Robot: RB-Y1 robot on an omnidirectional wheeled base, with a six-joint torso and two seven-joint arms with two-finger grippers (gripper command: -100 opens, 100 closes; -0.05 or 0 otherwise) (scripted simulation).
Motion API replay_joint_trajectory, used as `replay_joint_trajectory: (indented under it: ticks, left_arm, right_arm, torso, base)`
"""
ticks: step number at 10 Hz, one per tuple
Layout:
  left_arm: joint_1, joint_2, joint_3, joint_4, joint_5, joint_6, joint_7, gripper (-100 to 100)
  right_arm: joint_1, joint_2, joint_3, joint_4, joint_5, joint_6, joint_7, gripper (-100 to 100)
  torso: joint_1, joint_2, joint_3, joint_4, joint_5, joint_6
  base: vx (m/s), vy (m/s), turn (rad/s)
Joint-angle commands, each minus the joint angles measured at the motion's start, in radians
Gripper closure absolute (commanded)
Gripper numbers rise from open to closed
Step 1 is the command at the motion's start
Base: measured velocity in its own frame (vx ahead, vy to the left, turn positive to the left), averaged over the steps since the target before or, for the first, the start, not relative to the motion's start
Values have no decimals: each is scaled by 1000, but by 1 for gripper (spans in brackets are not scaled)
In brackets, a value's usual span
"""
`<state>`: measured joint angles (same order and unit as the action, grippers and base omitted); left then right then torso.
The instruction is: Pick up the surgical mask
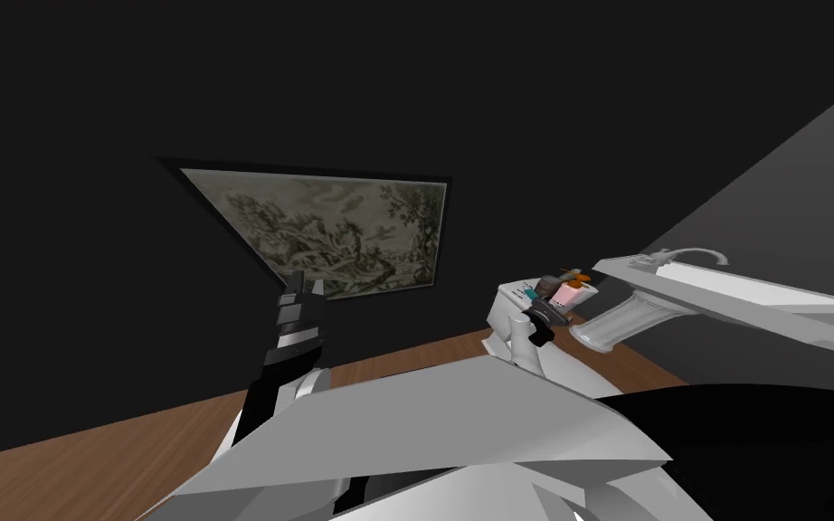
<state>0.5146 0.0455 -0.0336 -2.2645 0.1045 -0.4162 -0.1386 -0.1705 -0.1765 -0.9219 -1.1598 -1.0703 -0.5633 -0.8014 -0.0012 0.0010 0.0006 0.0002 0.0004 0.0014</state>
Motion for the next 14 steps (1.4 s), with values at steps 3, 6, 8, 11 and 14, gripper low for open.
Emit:
replay_joint_trajectory:
  ticks: [3, 6, 8, 11, 14]
  left_arm:
    - [0, 0, 0, 0, 0, 0, 0, 0]
    - [0, 0, 0, 0, 0, 0, 0, 0]
    - [0, 0, 0, 0, 0, 0, 0, 0]
    - [0, 0, 0, 0, 0, 0, 0, 0]
    - [0, 0, 0, 0, 0, 0, 0, 0]
  right_arm:
    - [-34, -1, -24, 62, -85, -7, -43, -100]
    - [-67, -6, -44, 130, -178, -15, -92, -100]
    - [-83, -11, -51, 162, -225, -18, -116, -100]
    - [-90, -20, -54, 182, -251, -21, -131, -100]
    - [-91, -21, -54, 184, -253, -21, -134, 100]
  torso:
    - [0, 1, 0, 0, 0, 0]
    - [-3, 1, 0, 0, -1, 0]
    - [-6, 1, 1, 0, -1, 0]
    - [-8, 1, 1, 0, -2, 0]
    - [0, 1, 1, 0, 0, 1]
  base:
    - [15, -15, 123]
    - [11, -62, 178]
    - [9, -110, 137]
    - [6, -100, 70]
    - [0, -4, -1]
